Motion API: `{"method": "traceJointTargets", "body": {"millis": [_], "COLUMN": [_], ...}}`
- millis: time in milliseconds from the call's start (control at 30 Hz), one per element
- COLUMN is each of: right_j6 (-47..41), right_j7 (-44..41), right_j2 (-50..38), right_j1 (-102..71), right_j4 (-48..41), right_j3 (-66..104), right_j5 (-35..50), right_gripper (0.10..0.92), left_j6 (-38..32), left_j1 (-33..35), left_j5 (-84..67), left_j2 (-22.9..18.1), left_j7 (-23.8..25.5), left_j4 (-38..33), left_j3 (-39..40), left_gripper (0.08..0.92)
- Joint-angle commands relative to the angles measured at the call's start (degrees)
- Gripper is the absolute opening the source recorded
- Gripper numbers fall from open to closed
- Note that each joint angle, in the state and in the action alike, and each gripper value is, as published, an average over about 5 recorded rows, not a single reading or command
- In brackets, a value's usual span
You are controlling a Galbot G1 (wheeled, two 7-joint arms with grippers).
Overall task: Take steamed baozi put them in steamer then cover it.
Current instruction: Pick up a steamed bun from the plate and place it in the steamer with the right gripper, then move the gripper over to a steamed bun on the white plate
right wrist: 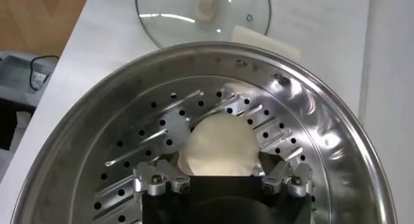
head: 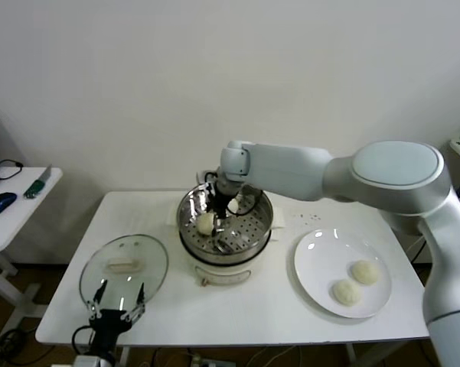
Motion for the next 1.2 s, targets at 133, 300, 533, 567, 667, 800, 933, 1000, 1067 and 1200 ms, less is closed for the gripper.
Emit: {"method": "traceJointTargets", "body": {"millis": [133,300,533,567,667,800,933,1000,1067,1200], "right_j6": [0.4,1.1,2.1,2.3,2.9,3.2,3.3,3.3,3.4,3.6], "right_j7": [-2.3,-4.6,-9.1,-9.3,-9.7,-9.6,-9.1,-8.8,-8.7,-8.0], "right_j2": [-7.8,-18.8,-34.6,-36.6,-42.4,-48.9,-53.4,-55.3,-56.8,-58.8], "right_j1": [6.9,13.5,19.3,19.5,18.8,15.0,8.6,4.9,1.5,-6.0], "right_j4": [7.3,15.9,26.2,27.3,30.6,33.6,34.8,35.2,35.3,34.3], "right_j3": [1.1,-1.2,-6.4,-7.2,-8.8,-8.9,-6.3,-4.3,-2.8,1.8], "right_j5": [-1.0,-2.4,-8.4,-9.7,-14.4,-21.3,-26.2,-27.6,-29.4,-32.0], "right_gripper": [0.822,0.823,0.823,0.823,0.823,0.823,0.823,0.823,0.823,0.823], "left_j6": [-0.3,-0.2,1.8,1.9,1.8,1.8,1.8,1.8,1.9,1.8], "left_j1": [0.3,0.4,2.1,2.3,2.9,3.1,3.2,3.5,3.9,4.3], "left_j5": [0.4,0.9,2.4,2.8,3.4,3.9,4.0,4.1,4.1,4.5], "left_j2": [-0.1,-0.4,-0.3,-0.3,-0.6,-0.8,-0.9,-1.0,-1.0,-1.2], "left_j7": [-0.2,-0.3,0.4,0.4,0.3,0.0,-0.2,-0.4,-0.4,-0.4], "left_j4": [-0.2,-0.3,-1.5,-1.5,-1.6,-1.6,-1.5,-1.5,-1.3,-0.8], "left_j3": [0.0,0.5,1.0,1.1,1.4,1.4,1.0,0.8,0.6,0.9], "left_gripper": [0.823,0.823,0.823,0.823,0.823,0.823,0.823,0.823,0.823,0.823]}}
